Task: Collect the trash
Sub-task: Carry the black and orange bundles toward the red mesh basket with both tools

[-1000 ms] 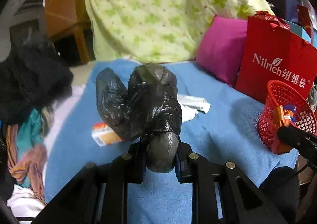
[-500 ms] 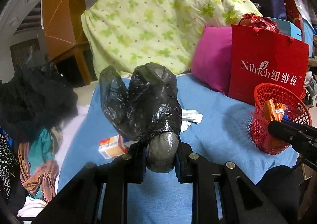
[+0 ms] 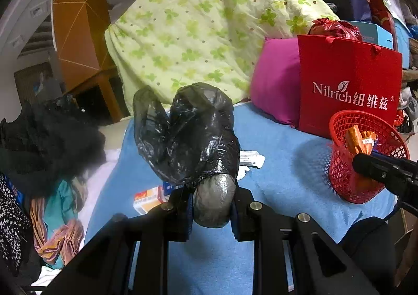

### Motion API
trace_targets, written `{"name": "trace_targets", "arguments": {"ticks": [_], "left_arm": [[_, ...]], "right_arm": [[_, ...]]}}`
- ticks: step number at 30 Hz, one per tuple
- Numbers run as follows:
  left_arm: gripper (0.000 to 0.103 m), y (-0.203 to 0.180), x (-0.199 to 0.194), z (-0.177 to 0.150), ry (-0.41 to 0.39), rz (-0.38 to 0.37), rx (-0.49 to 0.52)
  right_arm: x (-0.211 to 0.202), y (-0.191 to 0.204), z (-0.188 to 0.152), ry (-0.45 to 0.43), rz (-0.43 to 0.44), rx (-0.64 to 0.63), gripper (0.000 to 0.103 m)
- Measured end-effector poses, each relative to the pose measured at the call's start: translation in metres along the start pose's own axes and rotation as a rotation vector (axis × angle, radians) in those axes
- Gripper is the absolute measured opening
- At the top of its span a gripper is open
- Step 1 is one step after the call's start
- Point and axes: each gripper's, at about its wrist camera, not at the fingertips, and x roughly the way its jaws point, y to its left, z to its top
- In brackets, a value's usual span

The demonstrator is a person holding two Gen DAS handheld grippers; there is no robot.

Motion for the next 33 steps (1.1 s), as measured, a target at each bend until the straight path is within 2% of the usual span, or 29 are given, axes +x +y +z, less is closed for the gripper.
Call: {"name": "trace_targets", "arguments": {"ticks": [5,17,23,26,33], "left_arm": [[0.024,-0.004,0.0,0.001,-0.001,-0.007,0.008],[0.024,-0.01,-0.008,-0.001,-0.04,-0.078,0.022],[0.024,-0.001,-0.028,-0.005,-0.125,-0.183,0.008],[0.024,0.004,-0.042,-0.006,-0.193,-0.251,0.002],[0.024,0.004,-0.064,-0.005,-0.284,-0.31,0.017]], "right_arm": [[-0.006,-0.004,0.002,-0.009,-0.004,0.011,0.036],[-0.018,-0.009,0.003,-0.032,-0.023,0.033,0.036],[-0.024,-0.011,0.005,-0.048,-0.031,0.036,0.036],[-0.028,-0.015,0.007,-0.059,-0.035,0.045,0.036],[-0.039,-0.02,0.011,-0.087,-0.053,0.049,0.036]]}}
